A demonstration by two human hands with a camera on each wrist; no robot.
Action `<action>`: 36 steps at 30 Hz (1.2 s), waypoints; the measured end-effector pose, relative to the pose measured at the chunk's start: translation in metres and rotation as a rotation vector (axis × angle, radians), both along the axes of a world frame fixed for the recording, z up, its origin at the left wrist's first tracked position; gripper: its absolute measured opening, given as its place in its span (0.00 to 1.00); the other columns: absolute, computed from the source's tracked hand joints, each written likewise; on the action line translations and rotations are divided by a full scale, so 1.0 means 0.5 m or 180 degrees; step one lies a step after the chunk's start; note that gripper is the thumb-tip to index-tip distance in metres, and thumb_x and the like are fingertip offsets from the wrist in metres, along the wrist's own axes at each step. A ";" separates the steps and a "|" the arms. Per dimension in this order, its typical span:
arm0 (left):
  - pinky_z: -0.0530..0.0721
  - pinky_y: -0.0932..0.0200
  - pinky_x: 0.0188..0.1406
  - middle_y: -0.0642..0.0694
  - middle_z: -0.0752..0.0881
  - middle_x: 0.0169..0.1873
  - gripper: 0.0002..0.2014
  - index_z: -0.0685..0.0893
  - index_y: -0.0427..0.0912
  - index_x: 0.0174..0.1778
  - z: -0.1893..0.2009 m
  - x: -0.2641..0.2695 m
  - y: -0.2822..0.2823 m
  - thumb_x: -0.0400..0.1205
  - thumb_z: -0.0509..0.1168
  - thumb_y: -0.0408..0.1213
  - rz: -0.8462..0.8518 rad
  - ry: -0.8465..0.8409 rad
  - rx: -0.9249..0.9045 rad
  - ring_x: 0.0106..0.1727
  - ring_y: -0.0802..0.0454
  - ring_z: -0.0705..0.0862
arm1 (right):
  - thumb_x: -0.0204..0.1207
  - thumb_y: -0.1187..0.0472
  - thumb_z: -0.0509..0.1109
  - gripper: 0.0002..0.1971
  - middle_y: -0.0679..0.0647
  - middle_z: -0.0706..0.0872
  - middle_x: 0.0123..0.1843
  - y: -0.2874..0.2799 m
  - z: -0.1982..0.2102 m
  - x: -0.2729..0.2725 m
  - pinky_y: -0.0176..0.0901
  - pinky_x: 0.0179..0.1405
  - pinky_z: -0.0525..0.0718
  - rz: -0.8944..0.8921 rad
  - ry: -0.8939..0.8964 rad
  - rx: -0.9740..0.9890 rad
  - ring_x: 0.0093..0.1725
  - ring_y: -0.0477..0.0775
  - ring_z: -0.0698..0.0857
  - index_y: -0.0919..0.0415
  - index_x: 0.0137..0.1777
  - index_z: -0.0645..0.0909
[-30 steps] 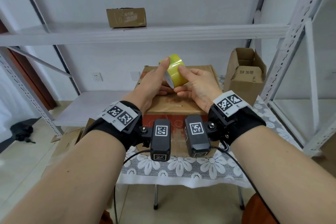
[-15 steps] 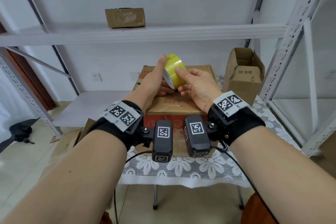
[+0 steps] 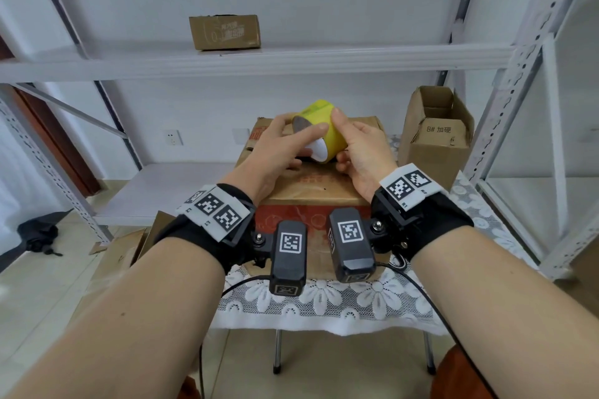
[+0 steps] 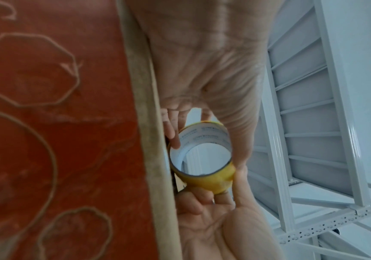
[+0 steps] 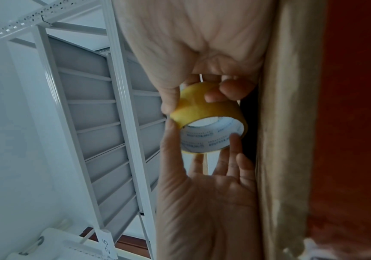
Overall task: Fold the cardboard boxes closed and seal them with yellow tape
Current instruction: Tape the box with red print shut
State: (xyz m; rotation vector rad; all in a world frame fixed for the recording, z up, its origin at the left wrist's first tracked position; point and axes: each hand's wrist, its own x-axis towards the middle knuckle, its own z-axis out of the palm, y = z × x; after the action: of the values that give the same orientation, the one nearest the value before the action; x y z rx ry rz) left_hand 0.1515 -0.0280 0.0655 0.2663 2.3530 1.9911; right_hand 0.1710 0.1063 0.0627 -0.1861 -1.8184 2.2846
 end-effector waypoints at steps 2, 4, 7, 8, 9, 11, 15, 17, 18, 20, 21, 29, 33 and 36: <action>0.79 0.62 0.42 0.50 0.84 0.58 0.34 0.73 0.48 0.71 -0.002 0.001 0.000 0.71 0.78 0.50 0.0091 0.0147 -0.0196 0.56 0.54 0.85 | 0.80 0.48 0.67 0.16 0.49 0.74 0.25 0.000 0.000 -0.001 0.38 0.20 0.67 -0.0018 0.0012 -0.0100 0.21 0.45 0.69 0.54 0.33 0.75; 0.75 0.64 0.39 0.51 0.83 0.58 0.36 0.72 0.46 0.69 -0.003 0.000 0.002 0.69 0.80 0.52 0.0218 0.0198 -0.0316 0.56 0.56 0.82 | 0.82 0.51 0.65 0.14 0.50 0.75 0.27 0.002 -0.001 -0.002 0.37 0.20 0.68 -0.0008 0.0088 -0.0156 0.22 0.45 0.69 0.55 0.37 0.78; 0.78 0.61 0.43 0.51 0.86 0.56 0.37 0.77 0.44 0.65 0.003 0.003 0.004 0.65 0.78 0.60 0.0156 0.0052 -0.0213 0.56 0.56 0.84 | 0.81 0.55 0.68 0.09 0.53 0.78 0.33 0.002 -0.003 -0.002 0.37 0.21 0.70 0.0048 0.0210 -0.0154 0.23 0.46 0.70 0.57 0.41 0.80; 0.79 0.59 0.47 0.50 0.87 0.56 0.40 0.80 0.44 0.63 0.004 0.001 0.003 0.62 0.76 0.65 0.0086 -0.0009 -0.0177 0.58 0.54 0.85 | 0.79 0.54 0.70 0.09 0.53 0.79 0.33 0.001 -0.003 -0.002 0.38 0.21 0.70 0.0059 0.0220 -0.0138 0.24 0.47 0.71 0.58 0.41 0.81; 0.80 0.57 0.51 0.49 0.88 0.56 0.40 0.82 0.44 0.62 0.005 0.001 0.000 0.60 0.74 0.68 0.0032 -0.0071 -0.0108 0.58 0.53 0.86 | 0.78 0.53 0.71 0.09 0.52 0.79 0.33 0.001 -0.002 -0.001 0.38 0.22 0.71 0.0067 0.0210 -0.0121 0.24 0.47 0.71 0.58 0.40 0.81; 0.80 0.56 0.57 0.48 0.89 0.56 0.32 0.85 0.46 0.58 0.007 0.003 -0.005 0.65 0.71 0.66 -0.0047 -0.0153 0.0077 0.58 0.52 0.86 | 0.75 0.50 0.73 0.11 0.50 0.81 0.34 0.000 -0.001 -0.002 0.38 0.24 0.73 0.0109 0.0180 -0.0072 0.27 0.47 0.74 0.57 0.40 0.81; 0.81 0.54 0.62 0.43 0.90 0.56 0.23 0.84 0.48 0.59 0.007 0.001 -0.014 0.78 0.66 0.61 -0.0110 -0.0309 0.0330 0.60 0.48 0.87 | 0.74 0.49 0.74 0.10 0.50 0.84 0.40 -0.001 -0.004 -0.002 0.39 0.31 0.77 0.0222 0.0078 -0.0044 0.36 0.48 0.79 0.54 0.42 0.81; 0.82 0.53 0.63 0.41 0.90 0.56 0.22 0.83 0.48 0.59 0.009 0.001 -0.014 0.79 0.65 0.61 -0.0101 -0.0367 0.0389 0.59 0.48 0.87 | 0.75 0.50 0.74 0.09 0.51 0.84 0.44 0.000 -0.004 -0.002 0.39 0.35 0.79 0.0268 0.0065 -0.0091 0.40 0.49 0.81 0.54 0.44 0.80; 0.82 0.54 0.63 0.41 0.90 0.56 0.23 0.83 0.47 0.60 0.010 0.002 -0.014 0.79 0.66 0.60 -0.0108 -0.0378 0.0395 0.59 0.48 0.87 | 0.75 0.50 0.73 0.08 0.51 0.85 0.47 0.000 -0.004 -0.002 0.40 0.38 0.80 0.0307 0.0076 -0.0122 0.43 0.50 0.83 0.54 0.44 0.80; 0.82 0.54 0.61 0.43 0.89 0.58 0.22 0.82 0.45 0.61 0.010 0.004 -0.011 0.79 0.67 0.57 -0.0162 -0.0354 0.0378 0.60 0.47 0.86 | 0.76 0.52 0.73 0.07 0.55 0.86 0.54 0.001 -0.003 -0.002 0.44 0.49 0.82 0.0401 0.0083 -0.0165 0.52 0.53 0.85 0.55 0.46 0.81; 0.82 0.55 0.59 0.44 0.88 0.59 0.20 0.81 0.45 0.60 0.009 0.004 -0.010 0.79 0.68 0.55 -0.0190 -0.0334 0.0367 0.61 0.47 0.86 | 0.76 0.53 0.73 0.07 0.57 0.87 0.57 0.001 -0.003 -0.001 0.46 0.54 0.83 0.0440 0.0076 -0.0163 0.55 0.54 0.85 0.55 0.48 0.81; 0.84 0.52 0.61 0.41 0.88 0.57 0.25 0.77 0.45 0.69 0.006 -0.002 -0.011 0.81 0.66 0.57 -0.0185 -0.0353 0.0481 0.57 0.46 0.88 | 0.75 0.55 0.74 0.07 0.55 0.87 0.51 0.001 -0.007 -0.003 0.43 0.48 0.82 0.0397 0.0133 -0.0100 0.50 0.51 0.86 0.56 0.47 0.81; 0.86 0.53 0.56 0.36 0.89 0.55 0.28 0.76 0.44 0.72 0.007 -0.005 -0.013 0.81 0.63 0.59 -0.0208 -0.0528 0.0598 0.56 0.42 0.89 | 0.74 0.56 0.75 0.07 0.54 0.86 0.50 0.002 -0.008 -0.003 0.44 0.51 0.82 0.0455 0.0149 -0.0112 0.52 0.52 0.85 0.56 0.45 0.81; 0.87 0.54 0.51 0.35 0.90 0.53 0.29 0.77 0.43 0.71 0.009 -0.006 -0.013 0.83 0.60 0.61 -0.0206 -0.0628 0.0661 0.52 0.42 0.90 | 0.75 0.57 0.74 0.06 0.55 0.87 0.52 0.003 -0.008 -0.003 0.43 0.50 0.83 0.0558 0.0162 -0.0191 0.52 0.52 0.86 0.57 0.48 0.81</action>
State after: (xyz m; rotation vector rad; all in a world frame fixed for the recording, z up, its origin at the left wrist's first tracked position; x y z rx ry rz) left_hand 0.1487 -0.0344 0.0701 0.1434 1.9999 2.1239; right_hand 0.1694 0.1081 0.0589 0.0234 -1.8076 2.4386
